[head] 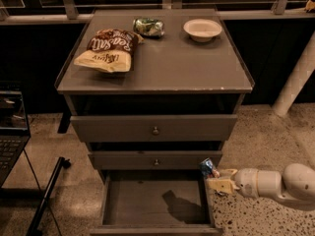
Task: Place redbull can into bottom drawer
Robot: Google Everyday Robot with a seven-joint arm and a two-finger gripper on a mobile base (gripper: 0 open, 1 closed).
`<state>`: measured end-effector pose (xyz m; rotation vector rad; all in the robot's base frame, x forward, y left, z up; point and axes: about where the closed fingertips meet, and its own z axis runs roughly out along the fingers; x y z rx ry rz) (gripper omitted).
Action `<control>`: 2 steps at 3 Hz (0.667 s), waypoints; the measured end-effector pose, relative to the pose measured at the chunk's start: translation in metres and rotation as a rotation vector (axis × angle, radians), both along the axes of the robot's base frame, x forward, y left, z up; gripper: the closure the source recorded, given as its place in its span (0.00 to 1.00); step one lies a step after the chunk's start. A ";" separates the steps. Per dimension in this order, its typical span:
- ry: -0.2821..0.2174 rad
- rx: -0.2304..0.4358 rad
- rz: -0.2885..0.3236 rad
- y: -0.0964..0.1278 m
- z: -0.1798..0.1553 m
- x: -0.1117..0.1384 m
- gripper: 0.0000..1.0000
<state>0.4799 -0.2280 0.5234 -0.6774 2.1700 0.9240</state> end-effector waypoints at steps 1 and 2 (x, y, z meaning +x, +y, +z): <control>0.053 0.083 -0.017 0.011 -0.065 -0.002 1.00; 0.123 0.150 0.001 0.028 -0.120 0.000 1.00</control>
Offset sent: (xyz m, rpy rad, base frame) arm 0.0043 0.0455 -0.1832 0.2253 0.2050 0.0207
